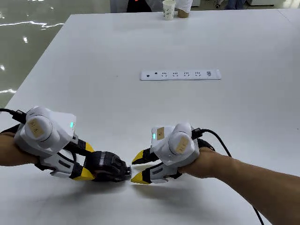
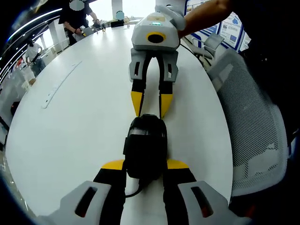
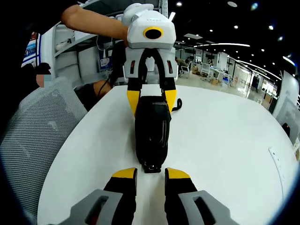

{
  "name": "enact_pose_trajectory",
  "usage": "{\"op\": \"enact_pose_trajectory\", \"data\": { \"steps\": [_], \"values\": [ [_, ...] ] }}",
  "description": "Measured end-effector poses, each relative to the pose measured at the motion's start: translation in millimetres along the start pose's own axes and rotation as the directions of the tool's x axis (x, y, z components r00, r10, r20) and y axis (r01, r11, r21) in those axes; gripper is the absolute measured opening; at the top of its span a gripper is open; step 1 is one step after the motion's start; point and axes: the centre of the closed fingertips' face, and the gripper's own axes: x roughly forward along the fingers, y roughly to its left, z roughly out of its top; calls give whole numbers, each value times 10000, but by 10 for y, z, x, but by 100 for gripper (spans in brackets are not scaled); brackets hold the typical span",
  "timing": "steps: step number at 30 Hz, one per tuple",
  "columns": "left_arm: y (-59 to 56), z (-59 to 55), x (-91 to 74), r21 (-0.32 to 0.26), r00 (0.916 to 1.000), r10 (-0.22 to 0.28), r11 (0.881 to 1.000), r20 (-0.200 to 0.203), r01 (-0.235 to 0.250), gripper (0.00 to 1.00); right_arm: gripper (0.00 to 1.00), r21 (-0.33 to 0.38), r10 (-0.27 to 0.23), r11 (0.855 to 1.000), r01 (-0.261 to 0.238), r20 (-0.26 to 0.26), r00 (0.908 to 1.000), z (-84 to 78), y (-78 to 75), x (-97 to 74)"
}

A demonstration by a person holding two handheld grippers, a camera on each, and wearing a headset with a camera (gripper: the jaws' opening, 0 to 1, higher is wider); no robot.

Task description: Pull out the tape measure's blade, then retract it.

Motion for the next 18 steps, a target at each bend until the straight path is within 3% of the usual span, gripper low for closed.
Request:
{"op": "enact_pose_trajectory", "data": {
  "steps": [18],
  "values": [
    [10, -3, 9, -95, 9999, -127, 9999, 37, 127, 23, 12, -84, -46, 10000, 43, -266, 9996, -19, -19, 133]
  ]
}}
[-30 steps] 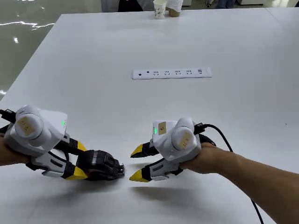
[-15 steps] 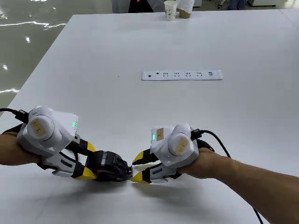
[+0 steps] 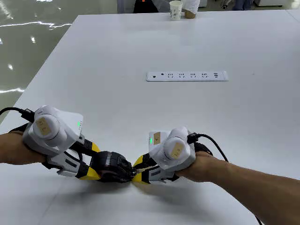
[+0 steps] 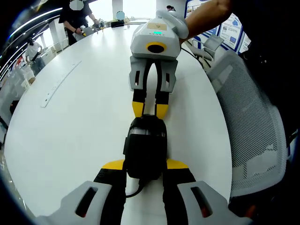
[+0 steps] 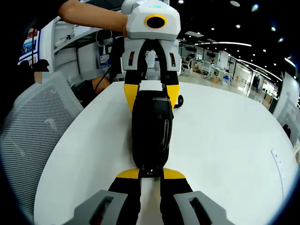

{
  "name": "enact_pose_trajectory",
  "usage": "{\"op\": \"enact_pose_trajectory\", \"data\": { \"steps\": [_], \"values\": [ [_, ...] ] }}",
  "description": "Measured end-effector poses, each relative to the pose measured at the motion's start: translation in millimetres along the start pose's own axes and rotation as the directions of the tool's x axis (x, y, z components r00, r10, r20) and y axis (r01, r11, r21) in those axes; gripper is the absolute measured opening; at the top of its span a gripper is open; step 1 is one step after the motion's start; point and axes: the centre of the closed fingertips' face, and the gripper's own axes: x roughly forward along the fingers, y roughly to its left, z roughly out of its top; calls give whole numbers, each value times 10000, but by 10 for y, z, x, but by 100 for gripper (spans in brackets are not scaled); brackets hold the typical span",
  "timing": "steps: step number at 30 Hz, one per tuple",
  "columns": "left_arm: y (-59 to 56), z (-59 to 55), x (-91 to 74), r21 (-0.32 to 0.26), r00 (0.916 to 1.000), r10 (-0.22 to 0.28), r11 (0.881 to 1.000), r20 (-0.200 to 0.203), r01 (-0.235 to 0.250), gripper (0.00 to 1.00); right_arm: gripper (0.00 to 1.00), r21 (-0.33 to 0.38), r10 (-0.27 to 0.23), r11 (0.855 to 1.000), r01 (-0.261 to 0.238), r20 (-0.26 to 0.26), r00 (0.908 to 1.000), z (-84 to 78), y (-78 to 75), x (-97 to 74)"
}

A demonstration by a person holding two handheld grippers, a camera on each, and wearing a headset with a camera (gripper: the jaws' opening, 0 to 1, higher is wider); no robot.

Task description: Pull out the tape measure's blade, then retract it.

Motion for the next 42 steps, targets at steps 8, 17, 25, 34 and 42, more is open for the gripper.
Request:
{"op": "enact_pose_trajectory", "data": {
  "steps": [8, 17, 25, 34, 42],
  "values": [
    [-1, -3, 1, -120, 10000, -45, 9999, 12, 45, 23, 9, -179, -29, 9998, 29, -31, 10000, 1, 7, -11],
    [3, -3, 2, -264, 10000, -64, 9996, 17, 64, 23, 8, -317, -1, 9995, -3, -127, 9999, -7, 6, -17],
    [-5, 5, 2, -306, 10000, -60, 9995, 3, 60, 23, 8, -381, 21, 9993, -27, -158, 9999, -29, 8, -50],
    [-1, 4, 0, -329, 10000, -90, 9994, -21, 89, 23, 8, -402, 27, 9992, -37, -226, 9997, -82, 2, -101],
    [-5, 4, -3, -341, 10000, -87, 9994, -37, 85, 23, 8, -363, 22, 9993, -32, -291, 9996, -136, 5, -166]
  ]
}}
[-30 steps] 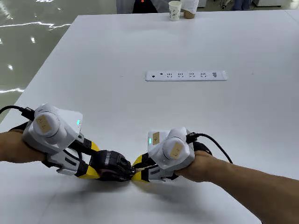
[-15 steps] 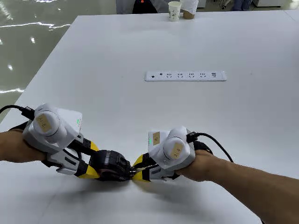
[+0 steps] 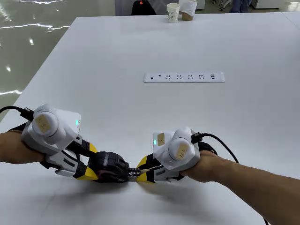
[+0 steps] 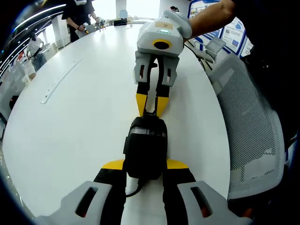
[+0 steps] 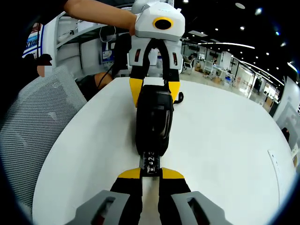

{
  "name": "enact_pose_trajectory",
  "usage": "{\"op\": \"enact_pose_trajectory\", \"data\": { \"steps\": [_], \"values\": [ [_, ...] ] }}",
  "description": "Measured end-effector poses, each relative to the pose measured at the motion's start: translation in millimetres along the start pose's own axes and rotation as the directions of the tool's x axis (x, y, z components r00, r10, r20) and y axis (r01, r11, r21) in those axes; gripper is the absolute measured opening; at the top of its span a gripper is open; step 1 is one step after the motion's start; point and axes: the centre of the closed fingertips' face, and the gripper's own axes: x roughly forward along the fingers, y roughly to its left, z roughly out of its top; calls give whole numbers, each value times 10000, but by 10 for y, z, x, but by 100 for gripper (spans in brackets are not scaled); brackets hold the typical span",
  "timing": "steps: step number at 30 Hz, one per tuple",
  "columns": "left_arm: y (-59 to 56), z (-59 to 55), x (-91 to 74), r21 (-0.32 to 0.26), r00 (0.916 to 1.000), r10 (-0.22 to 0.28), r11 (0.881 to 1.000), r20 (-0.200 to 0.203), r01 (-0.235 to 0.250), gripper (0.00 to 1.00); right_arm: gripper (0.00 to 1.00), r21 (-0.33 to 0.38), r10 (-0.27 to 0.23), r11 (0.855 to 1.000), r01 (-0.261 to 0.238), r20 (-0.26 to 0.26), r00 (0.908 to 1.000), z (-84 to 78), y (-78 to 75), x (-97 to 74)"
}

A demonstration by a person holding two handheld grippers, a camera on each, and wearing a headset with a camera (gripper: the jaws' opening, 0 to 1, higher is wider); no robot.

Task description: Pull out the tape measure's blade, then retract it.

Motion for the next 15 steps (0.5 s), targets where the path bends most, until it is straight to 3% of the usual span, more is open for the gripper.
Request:
{"op": "enact_pose_trajectory", "data": {
  "steps": [15],
  "values": [
    [8, -1, 3, -48, 10000, -9, 10000, -31, 9, 23, 8, 90, -55, 9999, 56, -92, 9999, -93, 1, -113]
  ]
}}
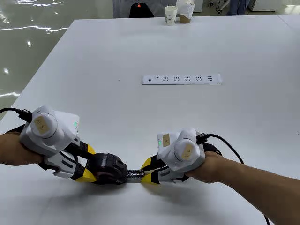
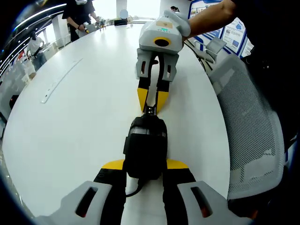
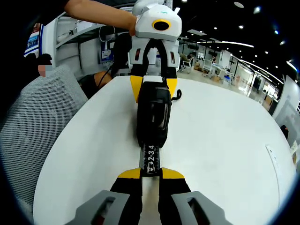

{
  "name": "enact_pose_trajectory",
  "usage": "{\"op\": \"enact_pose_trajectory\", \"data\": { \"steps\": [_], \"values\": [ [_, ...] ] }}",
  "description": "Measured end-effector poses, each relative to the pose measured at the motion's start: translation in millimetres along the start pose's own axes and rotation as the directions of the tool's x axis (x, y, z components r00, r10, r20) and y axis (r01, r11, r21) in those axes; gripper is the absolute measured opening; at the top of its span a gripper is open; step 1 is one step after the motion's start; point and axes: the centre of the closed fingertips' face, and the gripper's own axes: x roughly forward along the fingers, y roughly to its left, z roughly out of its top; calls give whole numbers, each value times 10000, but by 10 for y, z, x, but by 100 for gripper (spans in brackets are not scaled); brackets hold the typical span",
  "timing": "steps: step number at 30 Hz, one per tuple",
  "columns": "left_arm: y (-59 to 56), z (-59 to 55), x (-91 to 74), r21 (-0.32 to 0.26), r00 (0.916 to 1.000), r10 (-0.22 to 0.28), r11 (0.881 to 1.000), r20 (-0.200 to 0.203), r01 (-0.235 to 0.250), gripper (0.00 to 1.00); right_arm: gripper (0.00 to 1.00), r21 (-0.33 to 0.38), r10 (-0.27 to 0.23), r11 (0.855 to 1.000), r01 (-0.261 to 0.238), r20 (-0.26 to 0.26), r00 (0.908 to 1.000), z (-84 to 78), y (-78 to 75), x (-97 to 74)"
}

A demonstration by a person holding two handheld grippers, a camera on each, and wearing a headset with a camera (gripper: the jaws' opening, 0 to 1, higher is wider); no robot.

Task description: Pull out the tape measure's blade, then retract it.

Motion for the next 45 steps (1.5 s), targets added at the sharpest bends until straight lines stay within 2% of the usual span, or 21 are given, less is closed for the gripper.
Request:
{"op": "enact_pose_trajectory", "data": {
  "steps": [45],
  "values": [
    [6, -29, 13, 225, 9982, 155, 9996, -585, -142, 23, 9, 350, -286, 9989, 299, -366, 9989, -381, 33, -388]
  ]
}}
